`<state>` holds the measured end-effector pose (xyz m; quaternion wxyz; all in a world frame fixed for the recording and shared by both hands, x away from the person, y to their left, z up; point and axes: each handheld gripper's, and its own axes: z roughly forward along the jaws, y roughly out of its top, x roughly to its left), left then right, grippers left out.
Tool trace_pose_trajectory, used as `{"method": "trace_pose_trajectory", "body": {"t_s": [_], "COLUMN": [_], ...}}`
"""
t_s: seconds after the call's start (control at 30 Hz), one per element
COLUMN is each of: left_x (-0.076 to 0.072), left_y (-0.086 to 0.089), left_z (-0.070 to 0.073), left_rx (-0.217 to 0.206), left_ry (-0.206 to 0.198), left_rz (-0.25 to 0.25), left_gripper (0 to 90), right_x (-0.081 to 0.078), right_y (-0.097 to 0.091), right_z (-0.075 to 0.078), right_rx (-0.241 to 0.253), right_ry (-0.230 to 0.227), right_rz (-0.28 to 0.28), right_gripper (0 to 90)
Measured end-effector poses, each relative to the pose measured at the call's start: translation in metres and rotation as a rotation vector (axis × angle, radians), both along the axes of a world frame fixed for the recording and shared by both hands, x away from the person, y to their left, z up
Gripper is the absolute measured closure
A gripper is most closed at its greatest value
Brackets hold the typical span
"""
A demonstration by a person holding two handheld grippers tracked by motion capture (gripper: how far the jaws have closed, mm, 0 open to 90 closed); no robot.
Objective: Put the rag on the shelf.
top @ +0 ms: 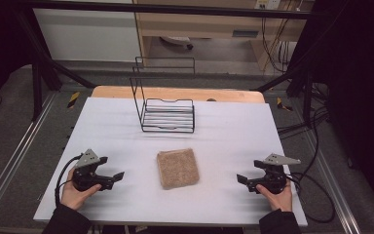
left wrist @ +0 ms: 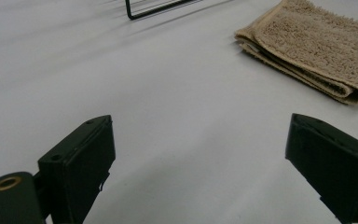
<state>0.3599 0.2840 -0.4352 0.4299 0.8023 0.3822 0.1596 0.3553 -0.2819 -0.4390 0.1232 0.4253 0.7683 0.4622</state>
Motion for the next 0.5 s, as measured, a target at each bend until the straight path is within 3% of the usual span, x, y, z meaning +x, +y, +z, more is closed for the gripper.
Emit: {"method": "trace_pose_trajectory", "body": {"t_s": [0.5], "left_x": [-0.002], "left_y": [-0.011], "left_z": [0.0], "left_rx": [0.01], "left_ry": [0.011], "left_rz": [-0.019], "left_gripper": [7.9], "right_x": [-0.001], "right_y": [0.002], "right_z": [-0.001], "right_rx": [-0.016], "right_ry": [-0.001], "right_rz": [-0.005], "right_gripper": [0.8]}}
